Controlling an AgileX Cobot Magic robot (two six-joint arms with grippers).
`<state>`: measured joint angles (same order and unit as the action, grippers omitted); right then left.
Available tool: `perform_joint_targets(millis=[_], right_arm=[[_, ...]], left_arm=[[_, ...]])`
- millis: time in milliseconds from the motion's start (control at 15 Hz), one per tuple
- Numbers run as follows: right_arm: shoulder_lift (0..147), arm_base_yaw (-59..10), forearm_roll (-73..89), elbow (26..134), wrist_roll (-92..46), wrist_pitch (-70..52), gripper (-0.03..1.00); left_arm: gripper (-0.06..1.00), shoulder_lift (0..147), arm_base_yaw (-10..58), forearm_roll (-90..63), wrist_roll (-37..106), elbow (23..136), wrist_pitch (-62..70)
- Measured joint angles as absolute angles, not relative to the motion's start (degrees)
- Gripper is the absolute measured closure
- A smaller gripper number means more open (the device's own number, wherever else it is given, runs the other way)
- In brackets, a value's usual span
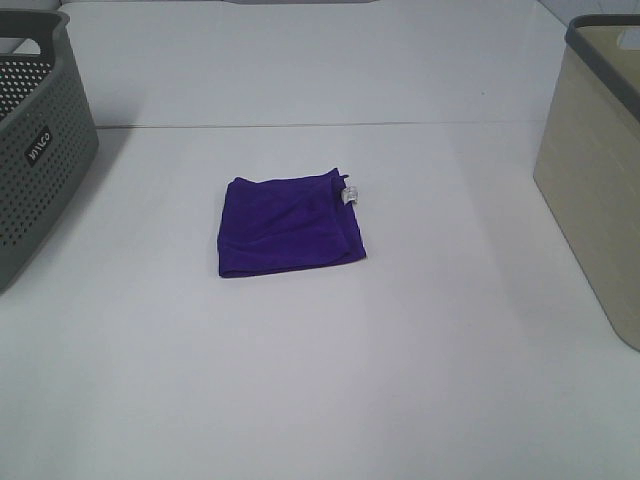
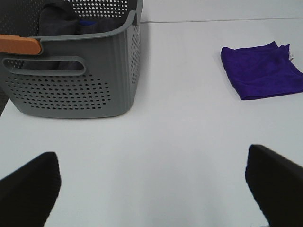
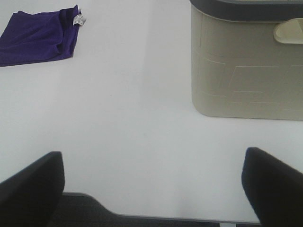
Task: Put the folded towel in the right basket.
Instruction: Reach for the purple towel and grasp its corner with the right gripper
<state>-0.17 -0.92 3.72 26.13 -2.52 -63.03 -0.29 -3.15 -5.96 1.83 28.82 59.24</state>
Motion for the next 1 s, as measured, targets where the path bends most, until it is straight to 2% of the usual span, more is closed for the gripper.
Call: perform_joint_targets(millis=[1000], right_arm=[[-0.17,-0.92,3.67,26.13,-2.52,-63.03,-0.01]], left_arm=[[-0.05,-0.29,-3.15,-5.96,1.83,28.82,59.24]])
